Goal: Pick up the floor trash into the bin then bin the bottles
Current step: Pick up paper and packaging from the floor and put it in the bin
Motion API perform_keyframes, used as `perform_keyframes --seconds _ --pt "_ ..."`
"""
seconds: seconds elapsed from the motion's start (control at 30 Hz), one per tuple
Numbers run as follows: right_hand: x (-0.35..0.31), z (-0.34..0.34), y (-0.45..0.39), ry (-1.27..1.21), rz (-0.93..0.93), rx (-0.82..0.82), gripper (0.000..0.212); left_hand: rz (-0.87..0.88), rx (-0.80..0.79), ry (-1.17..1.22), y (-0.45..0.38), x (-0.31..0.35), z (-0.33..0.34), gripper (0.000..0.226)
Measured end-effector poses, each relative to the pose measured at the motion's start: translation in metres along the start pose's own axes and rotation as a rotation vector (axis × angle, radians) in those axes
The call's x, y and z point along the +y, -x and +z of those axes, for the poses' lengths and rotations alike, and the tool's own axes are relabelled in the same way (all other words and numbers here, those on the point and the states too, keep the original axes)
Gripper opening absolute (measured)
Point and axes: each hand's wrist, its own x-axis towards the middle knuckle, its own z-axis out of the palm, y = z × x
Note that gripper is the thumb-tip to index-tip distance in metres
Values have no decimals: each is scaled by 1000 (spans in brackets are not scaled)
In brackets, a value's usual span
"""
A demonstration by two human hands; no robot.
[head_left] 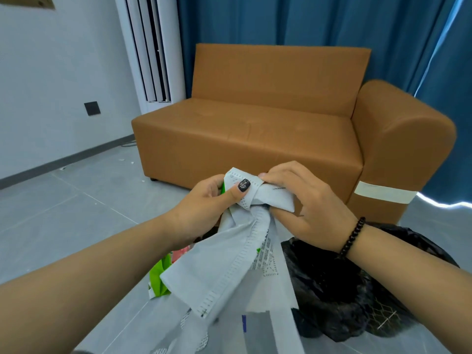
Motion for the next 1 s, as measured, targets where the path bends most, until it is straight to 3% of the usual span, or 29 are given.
perform_keyframes --seconds 0.13,0.3,0.43,0.6,0.77,0.9,1.0 --pt "-3 2 4 -401 363 -151 58 35 61 -108 -1 -2 -5 31" --pt "-4 5 6 -563 513 -17 39 0 24 -114 1 -4 -5 37" --pt "-8 2 3 -509 482 92 35 -44 7 -72 1 -3 -1 30" --pt "-14 3 2 -130 138 106 33 -145 15 -76 1 -3 -5 51" --pt "-9 5 6 81 -32 99 29 -166 50 -87 -1 0 -2 50" --pt "-9 5 5 -68 79 19 33 -107 93 -61 -5 -5 -6 46" --pt "-11 1 3 -418 384 -98 38 -72 145 -85 -5 -7 -9 51"
